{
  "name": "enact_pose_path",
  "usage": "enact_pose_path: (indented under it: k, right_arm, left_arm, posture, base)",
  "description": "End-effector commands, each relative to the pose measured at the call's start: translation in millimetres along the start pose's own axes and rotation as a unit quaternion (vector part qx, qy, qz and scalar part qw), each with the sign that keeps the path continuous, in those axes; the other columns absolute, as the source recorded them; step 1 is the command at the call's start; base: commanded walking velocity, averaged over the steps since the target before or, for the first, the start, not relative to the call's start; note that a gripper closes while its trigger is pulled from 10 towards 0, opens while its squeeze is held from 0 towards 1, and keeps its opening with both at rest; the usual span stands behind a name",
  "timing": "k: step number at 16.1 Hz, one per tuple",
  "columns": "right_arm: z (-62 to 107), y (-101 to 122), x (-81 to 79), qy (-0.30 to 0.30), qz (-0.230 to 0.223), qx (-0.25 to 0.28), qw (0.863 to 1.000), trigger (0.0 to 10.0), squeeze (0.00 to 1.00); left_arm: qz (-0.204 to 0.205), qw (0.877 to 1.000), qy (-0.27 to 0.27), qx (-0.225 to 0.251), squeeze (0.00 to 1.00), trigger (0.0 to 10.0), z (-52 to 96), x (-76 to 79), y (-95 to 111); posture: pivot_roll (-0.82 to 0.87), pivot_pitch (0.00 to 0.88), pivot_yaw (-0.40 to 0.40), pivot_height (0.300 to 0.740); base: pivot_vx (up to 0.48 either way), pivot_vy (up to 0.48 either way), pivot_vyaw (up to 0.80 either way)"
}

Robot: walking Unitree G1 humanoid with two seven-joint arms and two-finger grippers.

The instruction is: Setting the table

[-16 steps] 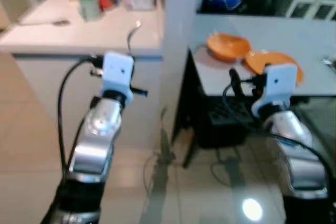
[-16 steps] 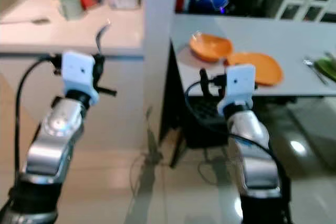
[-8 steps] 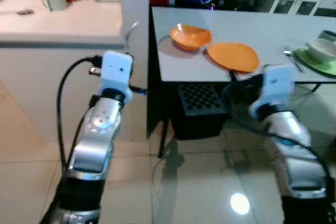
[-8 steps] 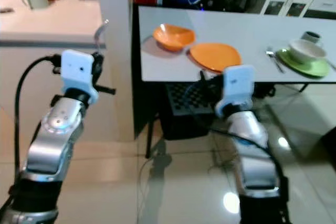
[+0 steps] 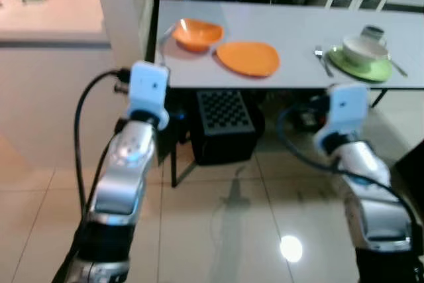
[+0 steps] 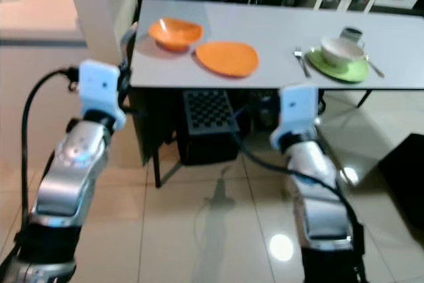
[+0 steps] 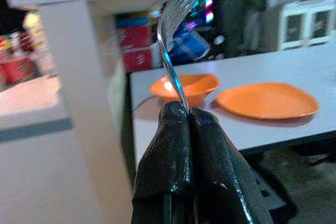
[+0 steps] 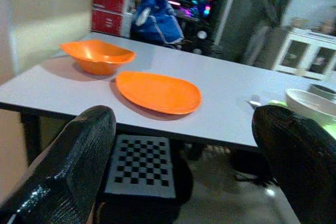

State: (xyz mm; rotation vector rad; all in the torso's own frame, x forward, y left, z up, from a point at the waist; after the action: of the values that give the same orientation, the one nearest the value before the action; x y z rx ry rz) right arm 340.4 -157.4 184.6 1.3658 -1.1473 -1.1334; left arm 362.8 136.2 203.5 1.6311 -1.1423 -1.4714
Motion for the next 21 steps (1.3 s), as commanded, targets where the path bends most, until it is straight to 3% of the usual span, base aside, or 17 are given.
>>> enact_pose_path:
  k: [1,4,6,12,15,21]
  right_arm:
    - [1.0,2.6,7.9,-0.011,0.004,0.002,1.0,10.0,0.0]
    - [0.8,1.2,2.3,-0.007,0.001,-0.001,1.0,10.0,0.0]
    - [1.0,1.3,4.4,-0.009,-0.014,-0.005,1.0,10.0,0.0]
    - [1.5,-5.6,0.9,-0.003,-0.024,-0.017,1.0,10.0,0.0]
    - [2.0,-5.4,6.9,-0.004,-0.016,-0.02,1.0,10.0,0.0]
    - [2.5,-2.8,-0.7,0.012,-0.007,-0.016,1.0,10.0,0.0]
  left_arm:
    - [0.006,1.0,0.007,0.0,0.0,10.0,-2.0,-1.2,4.5]
    - [0.004,1.0,-0.011,0.021,0.0,10.0,0.6,0.6,9.2]
    - [0.033,0.998,-0.015,0.043,0.0,10.0,-1.5,-0.4,17.1]
    - [0.033,0.999,-0.014,0.024,0.0,10.0,1.6,-2.0,7.8]
    - [0.035,0.999,-0.014,0.02,0.0,10.0,-0.5,-0.2,6.7]
    - [0.031,0.999,-0.005,0.007,0.0,10.0,0.0,-6.5,0.8]
  posture:
    - [0.03,0.0,-0.042,0.74]
    - [0.02,0.0,-0.038,0.74]
    - [0.02,0.0,-0.039,0.74]
    - [0.02,0.0,-0.04,0.74]
    - [0.02,0.0,-0.048,0.74]
    - [0.01,0.0,-0.043,0.74]
  base:
    - [0.0,0.0,0.0]
    - [0.0,0.0,0.0]
    - [0.137,0.0,0.0]
    - [0.324,0.0,-0.38]
    - [0.346,0.0,-0.64]
    - [0.344,0.0,0.0]
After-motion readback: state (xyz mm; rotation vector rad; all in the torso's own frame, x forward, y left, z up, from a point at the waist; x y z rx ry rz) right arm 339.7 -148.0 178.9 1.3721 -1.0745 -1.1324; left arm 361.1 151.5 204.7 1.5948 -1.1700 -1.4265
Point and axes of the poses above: a point about 5 cm out from each wrist's last joint towards the gripper, its own z axis pointing back from the gripper into the wrist, its own y axis along the axis of the wrist's last joint, x = y × z, the point moved 5 cm from there along -z, pointing out of the wrist towards the gripper, and after that the axes turned 12 degrees about -z, right-handed, at the moved point
